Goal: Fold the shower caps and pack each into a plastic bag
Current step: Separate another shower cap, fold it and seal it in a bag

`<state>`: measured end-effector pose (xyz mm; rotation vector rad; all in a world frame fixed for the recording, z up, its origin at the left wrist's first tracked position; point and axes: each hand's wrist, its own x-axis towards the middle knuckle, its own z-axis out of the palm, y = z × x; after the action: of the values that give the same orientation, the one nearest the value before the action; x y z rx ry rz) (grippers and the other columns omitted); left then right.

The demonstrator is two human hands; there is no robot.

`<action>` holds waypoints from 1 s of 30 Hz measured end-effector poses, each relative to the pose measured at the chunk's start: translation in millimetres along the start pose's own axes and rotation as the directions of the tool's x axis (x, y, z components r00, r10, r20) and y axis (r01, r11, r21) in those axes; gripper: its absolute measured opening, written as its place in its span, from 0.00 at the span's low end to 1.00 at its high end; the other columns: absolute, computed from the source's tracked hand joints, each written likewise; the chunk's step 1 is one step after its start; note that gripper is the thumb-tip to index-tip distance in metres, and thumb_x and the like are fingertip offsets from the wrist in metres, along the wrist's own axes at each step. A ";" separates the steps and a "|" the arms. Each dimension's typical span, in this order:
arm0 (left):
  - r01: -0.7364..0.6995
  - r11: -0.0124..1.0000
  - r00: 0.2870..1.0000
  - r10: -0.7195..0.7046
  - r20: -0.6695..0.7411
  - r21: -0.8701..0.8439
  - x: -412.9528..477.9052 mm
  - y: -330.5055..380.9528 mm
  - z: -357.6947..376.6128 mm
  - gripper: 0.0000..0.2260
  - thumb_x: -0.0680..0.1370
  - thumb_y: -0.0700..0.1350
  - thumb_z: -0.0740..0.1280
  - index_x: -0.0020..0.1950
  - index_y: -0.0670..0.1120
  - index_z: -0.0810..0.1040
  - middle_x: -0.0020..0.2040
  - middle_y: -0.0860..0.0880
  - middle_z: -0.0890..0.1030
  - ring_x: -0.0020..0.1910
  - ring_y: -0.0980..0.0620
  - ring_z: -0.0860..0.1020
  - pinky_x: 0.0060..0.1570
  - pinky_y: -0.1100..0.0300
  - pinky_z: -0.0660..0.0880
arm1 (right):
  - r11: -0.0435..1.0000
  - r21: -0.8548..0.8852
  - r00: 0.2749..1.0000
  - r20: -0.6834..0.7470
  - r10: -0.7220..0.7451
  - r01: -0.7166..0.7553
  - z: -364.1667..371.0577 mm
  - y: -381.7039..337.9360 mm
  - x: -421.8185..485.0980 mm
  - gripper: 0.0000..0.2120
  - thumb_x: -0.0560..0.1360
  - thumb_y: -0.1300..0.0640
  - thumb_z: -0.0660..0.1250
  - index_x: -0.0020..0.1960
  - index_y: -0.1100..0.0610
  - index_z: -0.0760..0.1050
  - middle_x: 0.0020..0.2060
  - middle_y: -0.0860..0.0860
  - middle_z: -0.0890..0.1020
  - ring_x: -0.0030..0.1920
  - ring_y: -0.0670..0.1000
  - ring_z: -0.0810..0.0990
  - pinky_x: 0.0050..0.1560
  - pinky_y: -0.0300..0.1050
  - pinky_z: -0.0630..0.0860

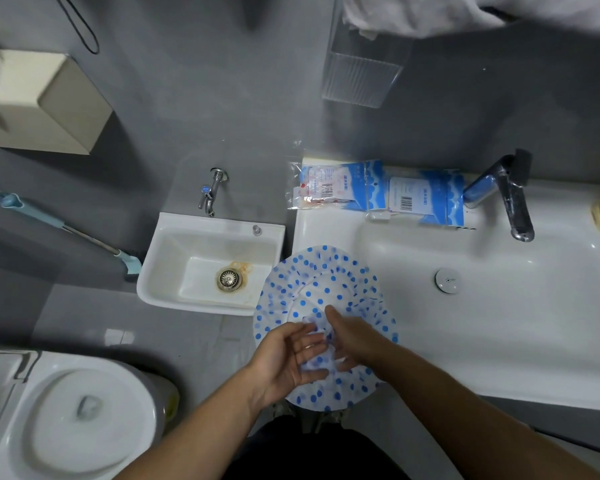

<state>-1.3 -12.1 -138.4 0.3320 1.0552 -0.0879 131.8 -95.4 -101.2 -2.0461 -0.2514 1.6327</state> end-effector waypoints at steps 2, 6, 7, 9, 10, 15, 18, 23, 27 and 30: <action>-0.005 1.000 1.000 0.005 0.000 -0.022 2.3 -3.1 2.0 0.16 0.79 0.46 0.62 0.63 0.40 0.78 0.59 0.40 0.83 0.62 0.41 0.79 0.60 0.36 0.75 | 0.952 -0.268 0.967 -0.161 -0.196 0.149 -10.5 2.3 3.1 0.19 0.81 0.44 0.56 0.55 0.57 0.76 0.47 0.54 0.82 0.44 0.49 0.80 0.51 0.48 0.80; -0.020 0.994 1.000 0.020 0.005 -0.104 3.7 -8.5 6.5 0.14 0.79 0.40 0.61 0.64 0.40 0.76 0.62 0.40 0.82 0.62 0.39 0.80 0.62 0.42 0.75 | 0.776 -0.610 0.823 -0.353 -0.444 0.157 -51.0 12.8 13.6 0.22 0.76 0.46 0.65 0.66 0.54 0.74 0.63 0.54 0.78 0.64 0.55 0.72 0.64 0.51 0.69; -0.020 0.994 1.000 0.021 0.008 -0.110 3.6 -8.8 6.8 0.14 0.79 0.39 0.60 0.64 0.40 0.76 0.63 0.40 0.81 0.62 0.38 0.80 0.63 0.42 0.74 | 0.745 -0.655 0.843 -0.327 -0.427 0.124 -59.8 17.0 17.3 0.25 0.75 0.44 0.66 0.68 0.53 0.73 0.64 0.53 0.78 0.66 0.56 0.70 0.66 0.53 0.67; -0.021 0.994 1.000 0.022 0.009 -0.108 2.7 -8.5 8.0 0.15 0.79 0.37 0.60 0.64 0.40 0.76 0.64 0.40 0.81 0.63 0.39 0.80 0.65 0.43 0.74 | 0.703 -0.709 0.898 -0.272 -0.346 0.056 -71.5 25.6 25.7 0.28 0.72 0.39 0.67 0.67 0.51 0.73 0.63 0.53 0.79 0.65 0.57 0.72 0.66 0.53 0.67; -0.024 0.994 1.000 0.026 0.012 -0.106 2.3 -8.1 8.6 0.15 0.79 0.37 0.60 0.64 0.41 0.76 0.64 0.41 0.81 0.63 0.40 0.80 0.65 0.43 0.73 | 0.690 -0.722 0.912 -0.251 -0.323 0.046 -74.2 28.6 28.5 0.27 0.70 0.38 0.68 0.65 0.51 0.75 0.61 0.53 0.80 0.63 0.56 0.74 0.64 0.53 0.68; -0.048 0.982 0.997 0.057 0.046 -0.182 2.7 -7.6 10.7 0.17 0.78 0.36 0.59 0.66 0.41 0.74 0.64 0.42 0.82 0.64 0.43 0.79 0.68 0.44 0.71 | 0.638 -0.761 0.907 -0.181 -0.380 0.116 -74.8 34.3 32.5 0.12 0.70 0.45 0.70 0.41 0.54 0.75 0.42 0.52 0.77 0.46 0.53 0.75 0.48 0.47 0.74; -0.060 0.964 0.996 0.076 0.054 -0.258 5.7 -9.5 8.9 0.17 0.78 0.36 0.60 0.67 0.40 0.74 0.63 0.41 0.82 0.65 0.43 0.79 0.69 0.43 0.70 | 0.675 -0.725 0.922 -0.155 -0.354 0.137 -69.6 34.9 26.0 0.09 0.74 0.50 0.66 0.41 0.54 0.70 0.37 0.50 0.76 0.37 0.50 0.74 0.38 0.43 0.71; -0.073 0.934 0.991 0.108 0.084 -0.350 10.1 -13.6 10.0 0.15 0.77 0.39 0.60 0.63 0.39 0.76 0.64 0.40 0.82 0.65 0.43 0.79 0.67 0.44 0.72 | 0.900 -0.325 0.896 -0.237 -0.374 0.290 -48.6 29.4 4.1 0.11 0.74 0.53 0.69 0.43 0.61 0.74 0.35 0.56 0.79 0.34 0.51 0.77 0.37 0.49 0.77; -0.042 0.939 0.985 0.097 0.145 -0.341 11.2 -9.8 6.3 0.17 0.76 0.43 0.62 0.61 0.38 0.77 0.65 0.35 0.78 0.63 0.38 0.77 0.72 0.41 0.65 | 0.904 0.428 0.996 0.086 -0.029 -0.011 -31.3 21.6 -1.7 0.28 0.77 0.39 0.62 0.54 0.64 0.79 0.48 0.64 0.84 0.49 0.62 0.84 0.50 0.57 0.83; -0.082 0.984 0.994 0.092 0.059 -0.156 10.2 -1.3 5.3 0.15 0.79 0.49 0.61 0.54 0.40 0.81 0.49 0.39 0.84 0.45 0.42 0.82 0.54 0.48 0.78 | 0.859 0.505 0.995 0.091 0.043 -0.083 -27.0 24.8 9.9 0.33 0.76 0.35 0.58 0.56 0.65 0.81 0.51 0.65 0.84 0.55 0.64 0.83 0.57 0.61 0.79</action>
<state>7.9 -14.1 -145.2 0.2338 0.9741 0.0600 156.0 -119.5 -117.8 -1.6018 0.2108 1.6052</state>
